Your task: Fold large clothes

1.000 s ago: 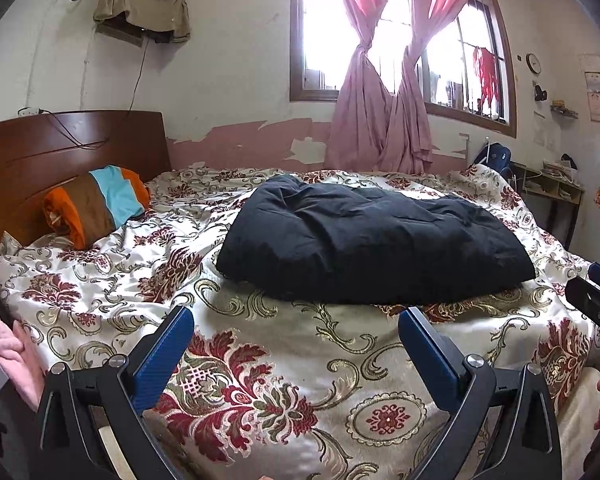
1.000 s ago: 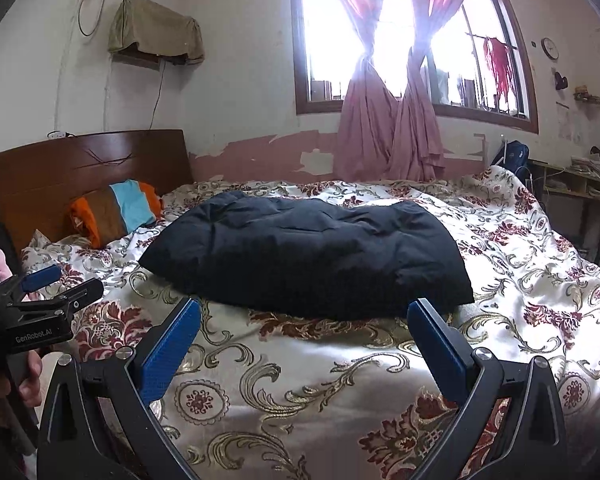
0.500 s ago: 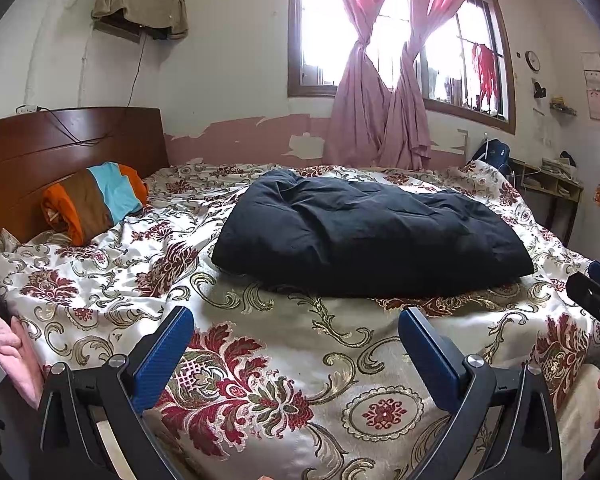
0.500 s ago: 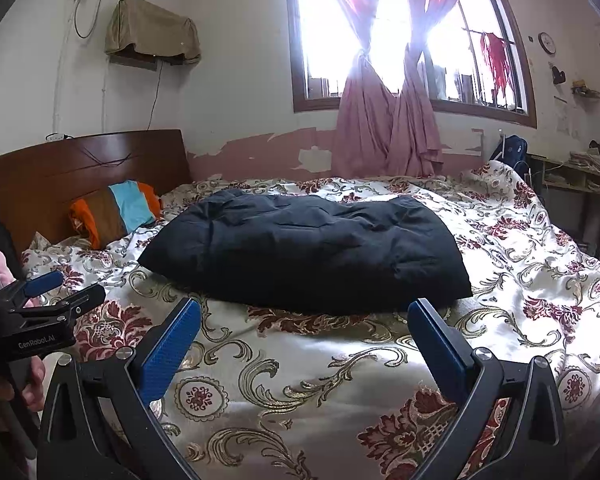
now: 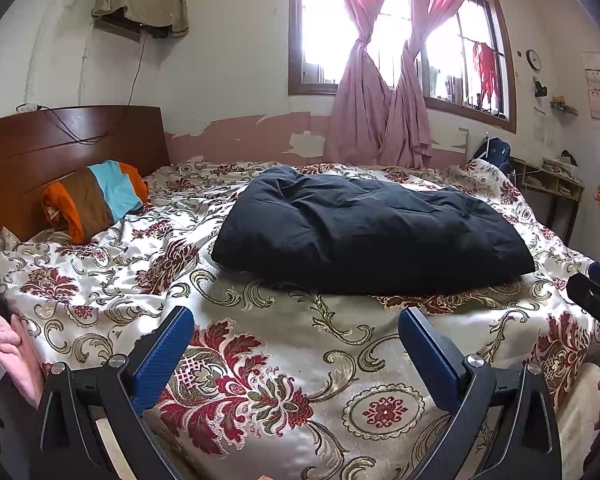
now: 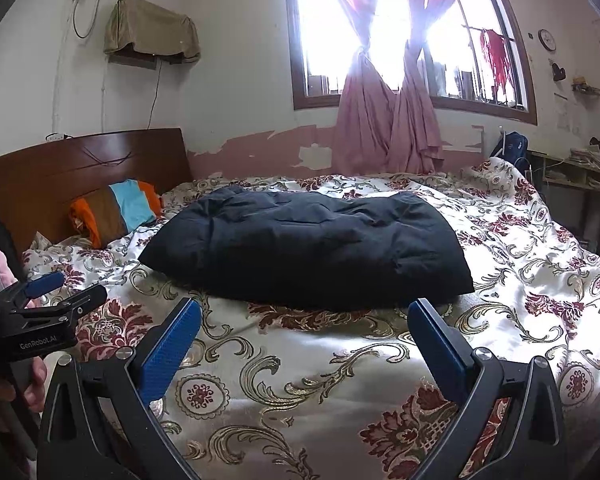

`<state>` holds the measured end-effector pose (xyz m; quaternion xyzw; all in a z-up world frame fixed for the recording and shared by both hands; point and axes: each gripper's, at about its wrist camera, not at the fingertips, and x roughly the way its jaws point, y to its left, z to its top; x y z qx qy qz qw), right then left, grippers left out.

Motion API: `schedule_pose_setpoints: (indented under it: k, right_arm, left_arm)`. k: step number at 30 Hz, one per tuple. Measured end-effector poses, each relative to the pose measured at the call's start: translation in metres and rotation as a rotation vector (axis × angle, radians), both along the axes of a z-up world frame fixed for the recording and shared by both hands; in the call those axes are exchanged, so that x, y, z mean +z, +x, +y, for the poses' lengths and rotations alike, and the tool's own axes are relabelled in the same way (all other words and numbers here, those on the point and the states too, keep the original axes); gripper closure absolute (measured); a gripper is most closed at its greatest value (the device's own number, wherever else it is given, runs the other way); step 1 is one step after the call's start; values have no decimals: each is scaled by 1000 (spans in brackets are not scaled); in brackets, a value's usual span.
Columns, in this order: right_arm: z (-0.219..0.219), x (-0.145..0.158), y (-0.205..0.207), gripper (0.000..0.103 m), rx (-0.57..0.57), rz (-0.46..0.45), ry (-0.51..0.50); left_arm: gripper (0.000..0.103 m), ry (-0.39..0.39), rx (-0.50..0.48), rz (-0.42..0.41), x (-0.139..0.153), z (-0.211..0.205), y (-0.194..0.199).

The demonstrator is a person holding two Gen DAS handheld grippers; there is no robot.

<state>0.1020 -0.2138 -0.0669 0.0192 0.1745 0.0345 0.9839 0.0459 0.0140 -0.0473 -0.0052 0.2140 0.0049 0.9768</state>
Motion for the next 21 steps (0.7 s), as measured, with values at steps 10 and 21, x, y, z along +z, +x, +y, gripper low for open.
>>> schedule_pose_setpoints:
  k: [10,21]
  right_arm:
    - [1,0,-1,2,1,0,0]
    - [1,0,-2,2,0,1,3]
  left_arm:
    - [0,-4,-2,0,-1,0,0]
    - [0,-20,-19,16,-3,-2,0]
